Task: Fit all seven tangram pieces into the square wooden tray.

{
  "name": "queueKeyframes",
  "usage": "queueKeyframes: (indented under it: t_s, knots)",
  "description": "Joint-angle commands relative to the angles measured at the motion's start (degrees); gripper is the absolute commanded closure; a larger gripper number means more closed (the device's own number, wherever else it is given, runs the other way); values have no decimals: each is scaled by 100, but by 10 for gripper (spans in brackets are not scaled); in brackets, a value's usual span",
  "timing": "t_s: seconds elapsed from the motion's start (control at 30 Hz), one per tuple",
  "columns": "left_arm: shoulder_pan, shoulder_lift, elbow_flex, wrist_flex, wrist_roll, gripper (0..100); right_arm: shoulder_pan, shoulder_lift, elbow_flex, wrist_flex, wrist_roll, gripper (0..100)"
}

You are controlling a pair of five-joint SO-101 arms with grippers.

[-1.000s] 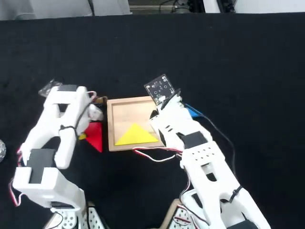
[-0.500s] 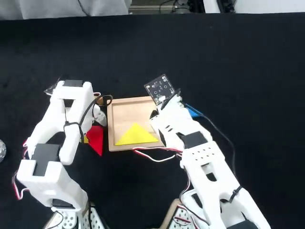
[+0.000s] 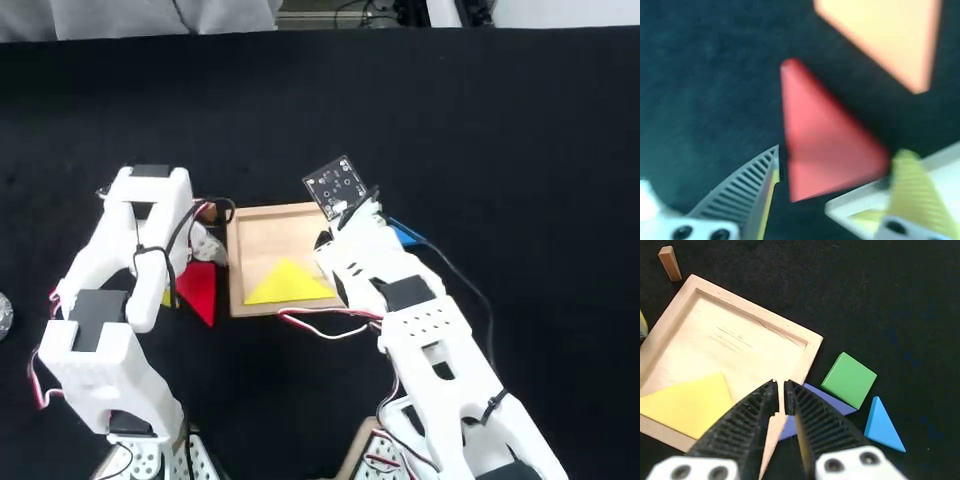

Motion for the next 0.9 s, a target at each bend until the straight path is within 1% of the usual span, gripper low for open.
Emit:
queueKeyframes:
  t_s: [0.0, 0.03, 0.17, 0.23, 0.3, 0.37, 0.43, 0.57, 0.67, 0.73, 0.87]
  knots:
    - [-75, -123, -435, 870, -149, 455, 44, -4, -22, -123, 0, 961]
    - [-66, -123, -435, 905, -158, 448, 44, -4, -22, -123, 0, 961]
    - [-66, -123, -382, 835, -167, 480, 44, -4, -22, -123, 0, 960]
    - [-57, -114, -286, 536, -132, 496, 44, -4, -22, -123, 0, 960]
    - [-84, -114, -57, 62, -123, 516, 44, -4, -13, -123, 0, 960]
    - [-198, -114, 224, -457, -141, 540, 44, -4, -13, -123, 0, 960]
    - [-382, -123, 391, -809, -149, 571, 44, -4, -13, -123, 0, 960]
    - [-629, -158, 470, -844, -176, 639, 44, -4, -13, -123, 0, 960]
    - [-576, -123, 505, -844, -615, 673, 44, -4, -13, -123, 0, 960]
    - [-567, -141, 558, -853, -800, 680, 44, -4, -13, -123, 0, 960]
    - [-541, -141, 532, -870, -835, 662, 44, -4, -13, -123, 0, 960]
